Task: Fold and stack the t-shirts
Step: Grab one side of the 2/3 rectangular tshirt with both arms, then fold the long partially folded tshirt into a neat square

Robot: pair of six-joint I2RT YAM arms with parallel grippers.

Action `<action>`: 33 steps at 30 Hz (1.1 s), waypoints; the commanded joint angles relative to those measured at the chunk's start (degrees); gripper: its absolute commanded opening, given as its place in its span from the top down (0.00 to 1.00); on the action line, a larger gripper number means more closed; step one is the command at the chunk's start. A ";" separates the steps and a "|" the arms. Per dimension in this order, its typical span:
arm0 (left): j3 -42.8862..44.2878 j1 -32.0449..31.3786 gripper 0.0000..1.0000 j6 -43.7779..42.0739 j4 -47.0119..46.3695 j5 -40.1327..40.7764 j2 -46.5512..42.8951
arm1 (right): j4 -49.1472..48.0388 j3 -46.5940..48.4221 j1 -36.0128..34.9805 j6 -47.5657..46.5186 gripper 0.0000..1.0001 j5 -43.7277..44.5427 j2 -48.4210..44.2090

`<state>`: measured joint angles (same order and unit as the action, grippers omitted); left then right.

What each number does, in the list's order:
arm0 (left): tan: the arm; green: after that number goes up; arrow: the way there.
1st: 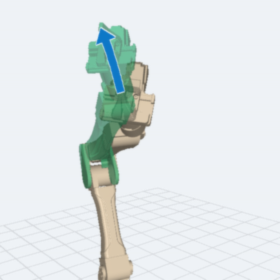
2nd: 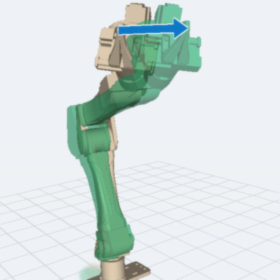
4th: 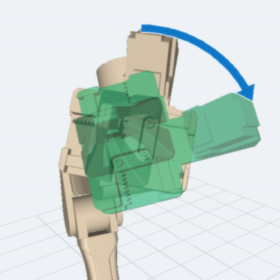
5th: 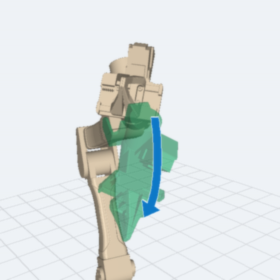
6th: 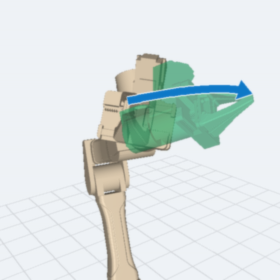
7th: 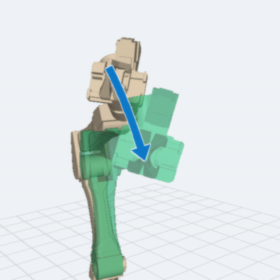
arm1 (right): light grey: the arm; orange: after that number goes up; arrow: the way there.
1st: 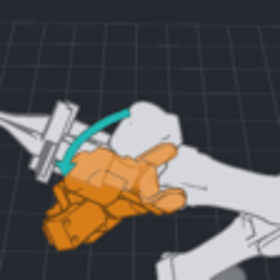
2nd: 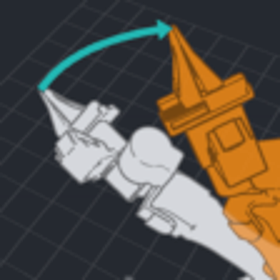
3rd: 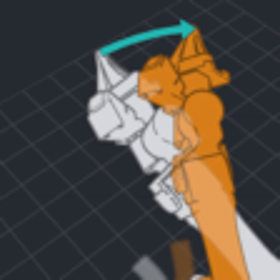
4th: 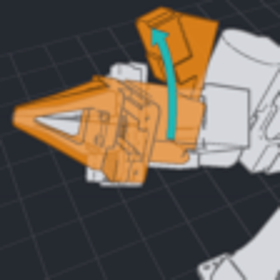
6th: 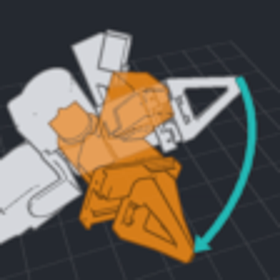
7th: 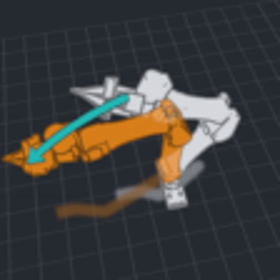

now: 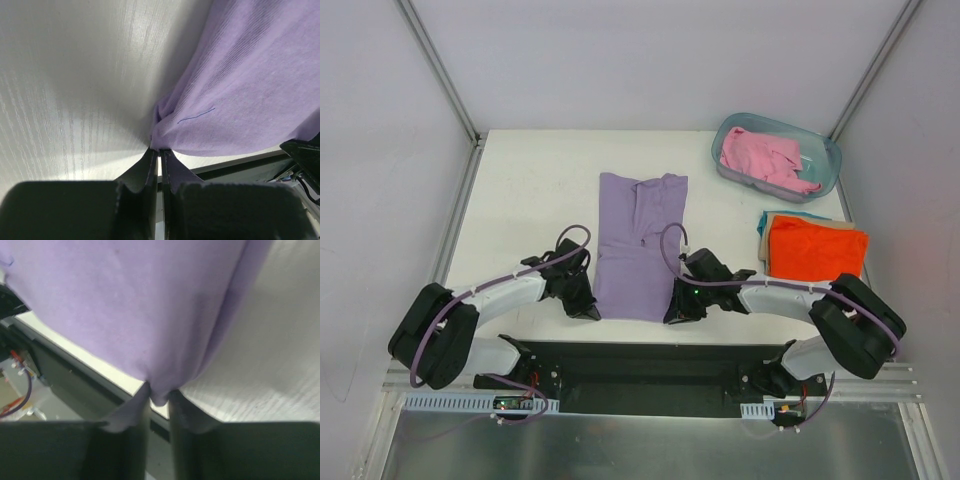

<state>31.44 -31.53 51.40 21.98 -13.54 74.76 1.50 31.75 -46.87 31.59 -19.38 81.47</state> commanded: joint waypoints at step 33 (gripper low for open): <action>17.05 -5.21 1.00 -9.91 3.34 18.18 -26.00 | 31.89 21.94 5.20 -22.35 0.99 -2.76 -20.75</action>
<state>43.18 -36.45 45.87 25.45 -4.34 44.05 28.97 48.14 -46.94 15.77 -18.52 58.96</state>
